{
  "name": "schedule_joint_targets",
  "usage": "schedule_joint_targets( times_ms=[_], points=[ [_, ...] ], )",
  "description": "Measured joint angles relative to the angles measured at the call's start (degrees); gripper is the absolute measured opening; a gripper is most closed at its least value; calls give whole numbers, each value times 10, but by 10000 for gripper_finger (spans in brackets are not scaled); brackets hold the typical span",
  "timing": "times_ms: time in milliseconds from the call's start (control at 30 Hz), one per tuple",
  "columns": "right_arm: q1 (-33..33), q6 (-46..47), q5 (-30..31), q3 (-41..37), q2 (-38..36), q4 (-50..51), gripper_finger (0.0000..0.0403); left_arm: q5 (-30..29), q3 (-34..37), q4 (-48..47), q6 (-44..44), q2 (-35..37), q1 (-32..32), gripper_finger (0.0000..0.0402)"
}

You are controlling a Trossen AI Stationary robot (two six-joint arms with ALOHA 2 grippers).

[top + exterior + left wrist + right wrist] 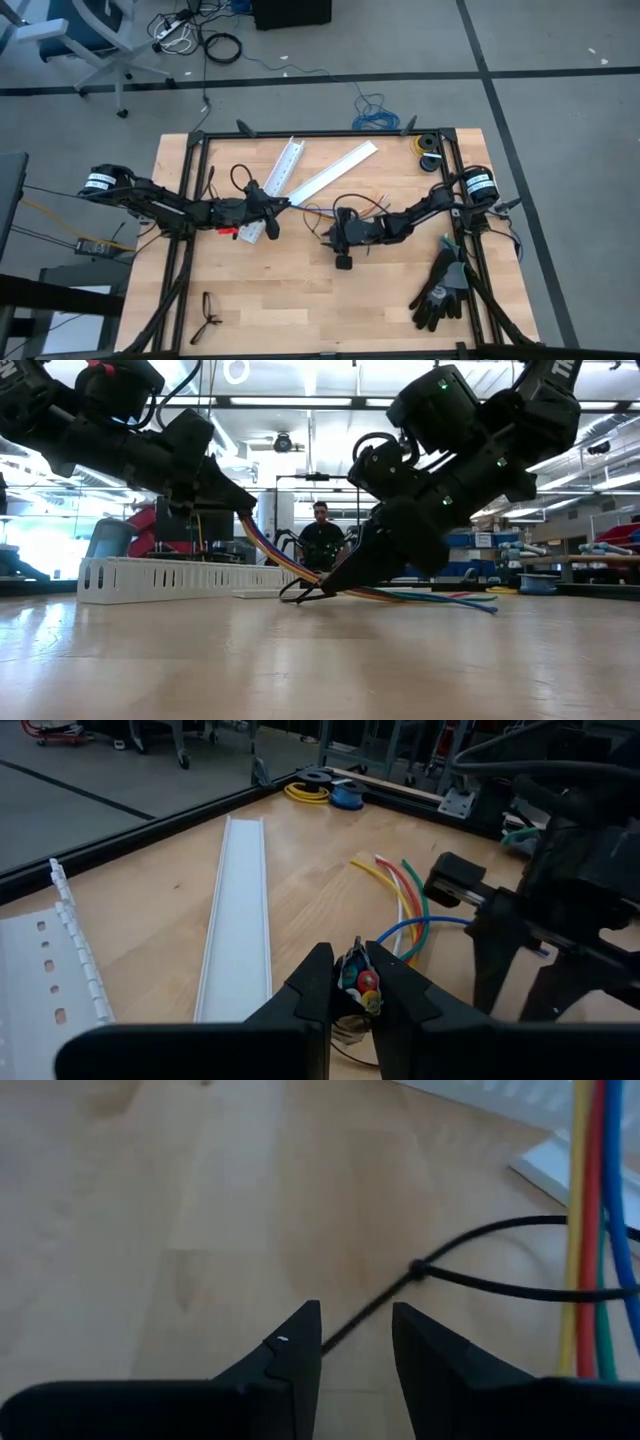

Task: Ziptie cables
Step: Wrap the cable wires with the black zip tie

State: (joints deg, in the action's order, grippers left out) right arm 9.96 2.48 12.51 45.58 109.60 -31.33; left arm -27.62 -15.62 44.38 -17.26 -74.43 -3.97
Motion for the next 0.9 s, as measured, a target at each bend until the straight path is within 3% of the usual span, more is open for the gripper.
schedule_joint_targets(
  times_ms=[200,333,567,800,900],
  points=[
    [-14,29,-2,0,0,15,112,0,0,0,-3,0,0,47],
    [-18,50,-42,0,0,12,112,0,0,0,-9,0,0,47],
    [-21,85,-20,1,0,4,112,0,0,0,-9,0,0,47],
    [-21,84,-50,1,0,-39,112,0,0,-1,-8,0,0,47],
    [-19,127,-49,6,0,-42,112,-2,0,-2,-4,0,0,47]
  ],
)
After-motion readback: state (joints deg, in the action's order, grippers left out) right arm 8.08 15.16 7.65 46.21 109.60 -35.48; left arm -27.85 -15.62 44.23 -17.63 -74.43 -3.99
